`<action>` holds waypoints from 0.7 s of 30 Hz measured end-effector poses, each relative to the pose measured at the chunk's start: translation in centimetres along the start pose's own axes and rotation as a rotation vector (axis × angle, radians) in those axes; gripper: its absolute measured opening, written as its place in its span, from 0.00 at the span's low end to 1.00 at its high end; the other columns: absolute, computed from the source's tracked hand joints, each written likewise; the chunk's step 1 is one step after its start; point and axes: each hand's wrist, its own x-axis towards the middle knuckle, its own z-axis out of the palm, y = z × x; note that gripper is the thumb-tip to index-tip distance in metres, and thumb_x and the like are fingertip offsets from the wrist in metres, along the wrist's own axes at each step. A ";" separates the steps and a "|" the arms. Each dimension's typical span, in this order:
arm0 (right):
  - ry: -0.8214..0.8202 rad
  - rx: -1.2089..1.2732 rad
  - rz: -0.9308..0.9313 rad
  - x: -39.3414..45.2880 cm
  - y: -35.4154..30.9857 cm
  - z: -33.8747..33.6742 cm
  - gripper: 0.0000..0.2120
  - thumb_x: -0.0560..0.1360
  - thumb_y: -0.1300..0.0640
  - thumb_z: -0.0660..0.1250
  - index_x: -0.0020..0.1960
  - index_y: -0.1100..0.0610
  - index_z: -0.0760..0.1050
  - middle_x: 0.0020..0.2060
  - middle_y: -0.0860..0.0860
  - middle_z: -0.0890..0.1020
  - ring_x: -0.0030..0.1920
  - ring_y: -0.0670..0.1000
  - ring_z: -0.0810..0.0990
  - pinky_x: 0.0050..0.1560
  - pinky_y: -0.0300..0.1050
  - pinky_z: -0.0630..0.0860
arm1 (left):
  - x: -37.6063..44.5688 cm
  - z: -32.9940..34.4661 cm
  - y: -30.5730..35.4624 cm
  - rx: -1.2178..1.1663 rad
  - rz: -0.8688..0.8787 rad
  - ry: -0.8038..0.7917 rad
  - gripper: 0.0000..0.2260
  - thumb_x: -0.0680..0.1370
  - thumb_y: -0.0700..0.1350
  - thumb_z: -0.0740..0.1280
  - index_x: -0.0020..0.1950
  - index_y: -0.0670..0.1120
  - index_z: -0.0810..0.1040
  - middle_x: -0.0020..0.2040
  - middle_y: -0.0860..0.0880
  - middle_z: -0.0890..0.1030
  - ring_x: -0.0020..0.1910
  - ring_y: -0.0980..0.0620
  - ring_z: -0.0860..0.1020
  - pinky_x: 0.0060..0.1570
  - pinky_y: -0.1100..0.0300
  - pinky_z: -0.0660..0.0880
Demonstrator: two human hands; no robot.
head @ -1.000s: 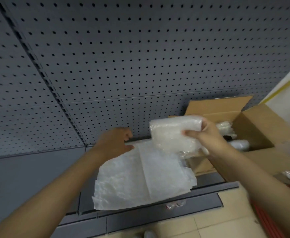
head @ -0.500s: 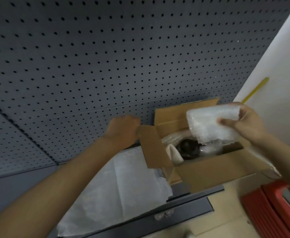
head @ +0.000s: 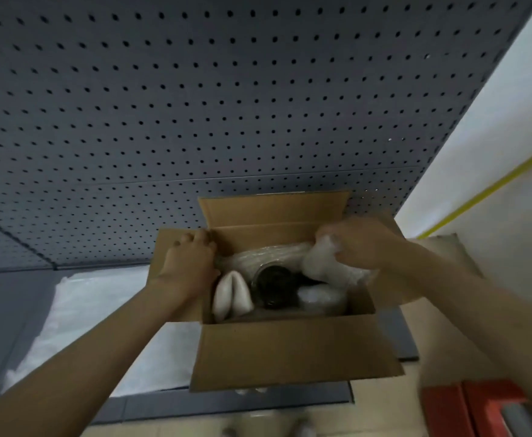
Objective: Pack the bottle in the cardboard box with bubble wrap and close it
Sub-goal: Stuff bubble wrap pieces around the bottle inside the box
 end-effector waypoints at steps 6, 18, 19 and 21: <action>0.019 -0.140 -0.097 2.8 -0.9 2.2 0.12 0.72 0.58 0.67 0.54 0.52 0.73 0.46 0.49 0.79 0.46 0.52 0.79 0.43 0.46 0.74 | 0.6 1.6 0.2 -0.054 -0.041 0.049 0.19 0.77 0.50 0.63 0.65 0.45 0.69 0.65 0.43 0.66 0.61 0.42 0.70 0.49 0.54 0.74; -0.272 -0.136 0.027 6.2 -1.0 4.2 0.14 0.79 0.60 0.58 0.63 0.57 0.73 0.60 0.54 0.78 0.58 0.54 0.78 0.56 0.42 0.72 | 1.2 3.9 -1.3 -0.119 0.015 0.112 0.16 0.75 0.49 0.64 0.60 0.44 0.73 0.65 0.43 0.66 0.58 0.45 0.72 0.47 0.55 0.78; -0.297 -0.157 0.045 6.3 -1.2 4.5 0.14 0.79 0.59 0.58 0.63 0.57 0.74 0.60 0.54 0.78 0.59 0.55 0.78 0.57 0.43 0.73 | 1.2 3.9 -1.3 -0.123 0.013 0.112 0.15 0.75 0.48 0.64 0.60 0.44 0.73 0.65 0.43 0.66 0.58 0.45 0.72 0.47 0.55 0.78; -0.300 -0.195 0.081 6.6 -1.6 6.4 0.14 0.79 0.58 0.58 0.63 0.59 0.74 0.60 0.56 0.78 0.60 0.57 0.77 0.61 0.50 0.74 | 1.2 4.0 -1.1 -0.117 0.019 0.103 0.15 0.75 0.47 0.64 0.60 0.43 0.73 0.65 0.43 0.65 0.58 0.45 0.72 0.48 0.55 0.78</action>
